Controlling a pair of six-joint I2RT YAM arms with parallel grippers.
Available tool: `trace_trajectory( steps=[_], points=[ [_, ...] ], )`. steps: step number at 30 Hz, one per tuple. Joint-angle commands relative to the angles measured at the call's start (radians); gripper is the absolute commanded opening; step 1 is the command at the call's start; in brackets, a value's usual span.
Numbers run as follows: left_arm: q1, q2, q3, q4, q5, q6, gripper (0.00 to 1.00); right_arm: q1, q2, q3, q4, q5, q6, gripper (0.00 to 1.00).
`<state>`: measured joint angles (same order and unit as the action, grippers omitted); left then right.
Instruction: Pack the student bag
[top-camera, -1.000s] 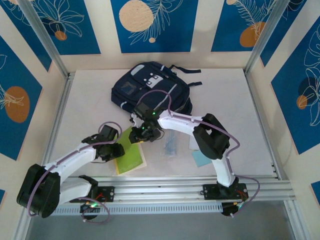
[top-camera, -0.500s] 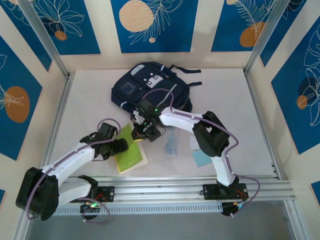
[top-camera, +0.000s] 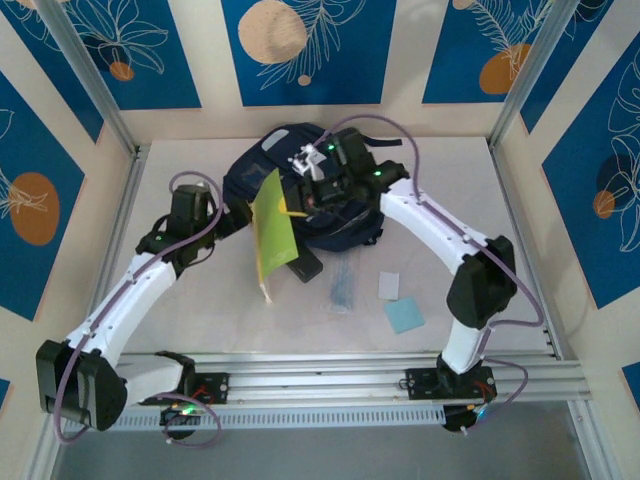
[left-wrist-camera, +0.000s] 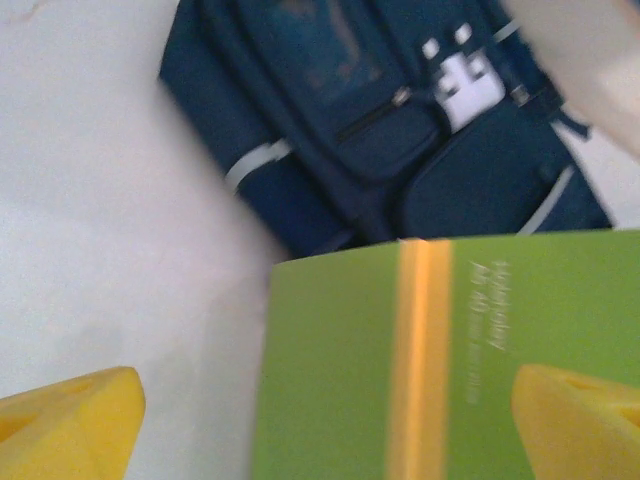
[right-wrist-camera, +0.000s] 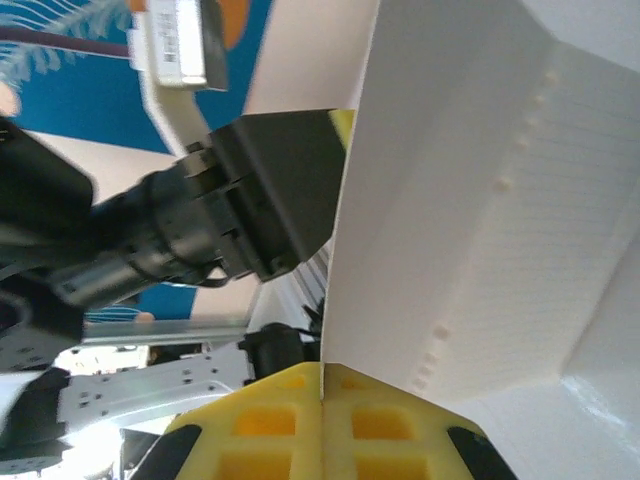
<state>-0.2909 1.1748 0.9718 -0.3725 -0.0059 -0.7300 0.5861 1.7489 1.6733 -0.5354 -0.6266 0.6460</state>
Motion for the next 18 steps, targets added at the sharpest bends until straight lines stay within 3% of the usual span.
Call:
trace_trajectory(
  steps=[1, 8, 18],
  points=[
    [0.01, 0.034, 0.072, 0.095, 0.075, 0.015, 0.95, -0.065, -0.078, 0.029, -0.008, -0.078, 0.01, 0.0],
    [-0.007, 0.145, 0.089, 0.295, 0.297, -0.09, 0.99, -0.191, -0.169, -0.052, 0.022, -0.085, 0.016, 0.0],
    [-0.096, 0.284, 0.064, 0.44, 0.383, -0.145, 0.98, -0.244, -0.175, -0.158, 0.138, -0.095, 0.028, 0.0]
  ],
)
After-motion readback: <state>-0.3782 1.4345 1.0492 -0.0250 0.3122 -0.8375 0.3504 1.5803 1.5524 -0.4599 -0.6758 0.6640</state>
